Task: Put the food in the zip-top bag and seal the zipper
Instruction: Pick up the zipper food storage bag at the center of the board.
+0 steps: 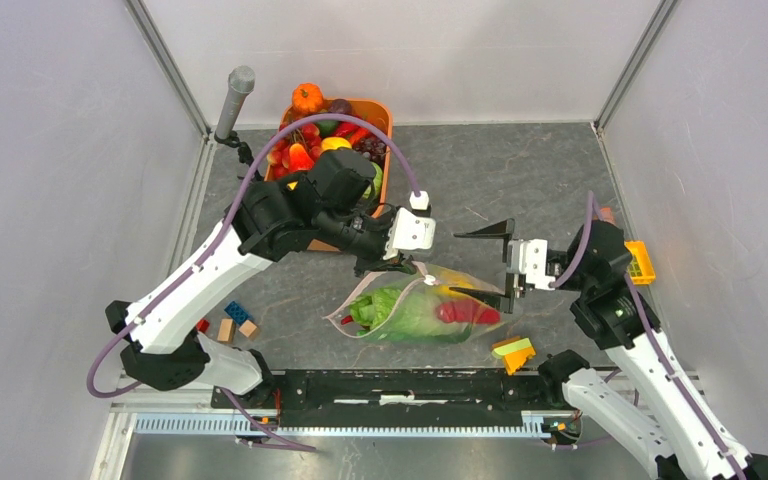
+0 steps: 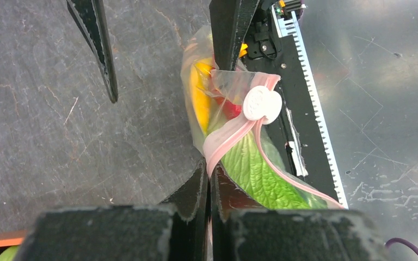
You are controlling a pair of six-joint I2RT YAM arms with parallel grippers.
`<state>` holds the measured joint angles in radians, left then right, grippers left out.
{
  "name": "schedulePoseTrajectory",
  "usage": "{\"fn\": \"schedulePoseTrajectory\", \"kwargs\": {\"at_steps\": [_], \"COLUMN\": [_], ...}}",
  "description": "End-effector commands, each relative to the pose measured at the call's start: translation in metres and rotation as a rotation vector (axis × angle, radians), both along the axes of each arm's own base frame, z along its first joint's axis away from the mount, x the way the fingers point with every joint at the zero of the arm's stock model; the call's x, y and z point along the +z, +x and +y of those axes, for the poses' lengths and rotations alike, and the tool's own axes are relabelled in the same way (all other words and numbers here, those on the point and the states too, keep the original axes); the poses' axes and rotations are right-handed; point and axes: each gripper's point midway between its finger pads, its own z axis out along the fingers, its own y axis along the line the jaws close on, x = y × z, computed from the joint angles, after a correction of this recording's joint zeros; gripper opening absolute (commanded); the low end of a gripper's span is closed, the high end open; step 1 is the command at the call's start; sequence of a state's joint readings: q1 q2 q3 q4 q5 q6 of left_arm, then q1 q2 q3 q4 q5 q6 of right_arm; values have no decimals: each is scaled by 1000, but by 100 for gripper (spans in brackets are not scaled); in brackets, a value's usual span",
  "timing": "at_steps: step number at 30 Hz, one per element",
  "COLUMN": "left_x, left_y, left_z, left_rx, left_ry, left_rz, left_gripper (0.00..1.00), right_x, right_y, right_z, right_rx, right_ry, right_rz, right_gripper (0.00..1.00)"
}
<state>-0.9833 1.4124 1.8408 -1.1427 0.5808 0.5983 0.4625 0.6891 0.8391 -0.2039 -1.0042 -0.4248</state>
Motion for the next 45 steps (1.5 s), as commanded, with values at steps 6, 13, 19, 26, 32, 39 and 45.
{"fn": "schedulePoseTrajectory", "kwargs": {"at_steps": [6,13,19,26,32,39,45], "left_x": [10,8,10,1,-2,-6,-6], "left_y": [16,20,31,31,30,29,29], "left_z": [-26,-33,-35,-34,-31,-29,-29], "left_rx": [54,85,151,153,149,139,141], "left_ry": [-81,-105,-113,-96,-90,-85,-84], "left_rz": [11,36,30,32,24,15,18], "left_gripper": [2,2,2,3,3,3,3], "right_x": [17,10,18,27,21,25,25], "right_y": [-13,-8,-8,-1,7,11,9], "right_z": [5,7,14,13,8,3,5], "right_rx": [48,13,6,-55,-125,-163,-145], "right_ry": [110,146,189,210,185,188,187], "right_rz": [133,211,272,271,246,213,218], "right_gripper": [84,87,84,70,51,37,14]}}
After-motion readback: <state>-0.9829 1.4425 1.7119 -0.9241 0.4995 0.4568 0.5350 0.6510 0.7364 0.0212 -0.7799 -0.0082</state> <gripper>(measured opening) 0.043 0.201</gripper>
